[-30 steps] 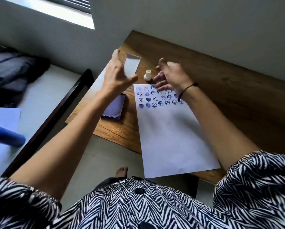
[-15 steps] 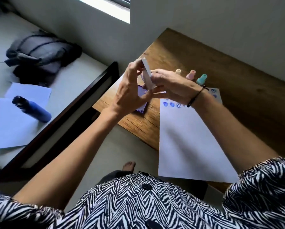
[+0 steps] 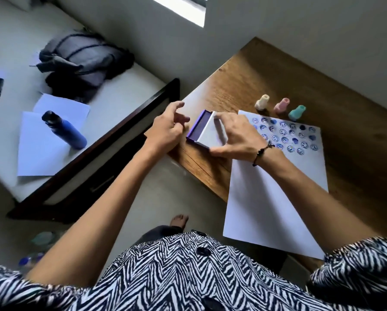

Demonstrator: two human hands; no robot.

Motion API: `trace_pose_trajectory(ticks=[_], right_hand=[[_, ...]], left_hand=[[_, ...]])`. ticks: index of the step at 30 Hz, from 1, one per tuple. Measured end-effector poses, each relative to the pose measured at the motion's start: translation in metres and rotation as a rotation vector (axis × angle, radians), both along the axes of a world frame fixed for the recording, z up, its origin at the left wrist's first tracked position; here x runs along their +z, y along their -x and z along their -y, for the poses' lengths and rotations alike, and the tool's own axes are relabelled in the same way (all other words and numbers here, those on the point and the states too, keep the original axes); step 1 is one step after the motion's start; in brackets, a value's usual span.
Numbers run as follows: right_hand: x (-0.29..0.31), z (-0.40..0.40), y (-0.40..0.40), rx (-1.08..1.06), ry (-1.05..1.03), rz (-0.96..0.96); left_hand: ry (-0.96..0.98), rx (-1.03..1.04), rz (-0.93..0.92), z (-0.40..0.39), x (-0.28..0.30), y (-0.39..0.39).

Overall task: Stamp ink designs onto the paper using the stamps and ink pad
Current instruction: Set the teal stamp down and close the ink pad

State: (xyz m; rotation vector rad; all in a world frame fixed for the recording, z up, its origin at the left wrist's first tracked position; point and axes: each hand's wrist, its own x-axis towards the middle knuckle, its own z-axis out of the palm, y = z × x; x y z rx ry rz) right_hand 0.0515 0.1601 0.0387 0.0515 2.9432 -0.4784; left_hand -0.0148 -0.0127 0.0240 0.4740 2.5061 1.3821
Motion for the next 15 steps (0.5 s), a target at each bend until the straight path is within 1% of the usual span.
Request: trace_pose_trajectory(ticks=[5, 10, 15], right_hand=[[-0.001, 0.004, 0.002, 0.005, -0.046, 0.005], [-0.002, 0.01, 0.004, -0.014, -0.073, -0.024], [0.006, 0.011, 0.012, 0.001, -0.105, 0.053]], left_hand=[[0.013, -0.038, 0.011, -0.009, 0.003, -0.004], [0.021, -0.033, 0.006, -0.011, 0.005, -0.005], [0.057, -0.045, 0.007, -0.014, 0.005, -0.003]])
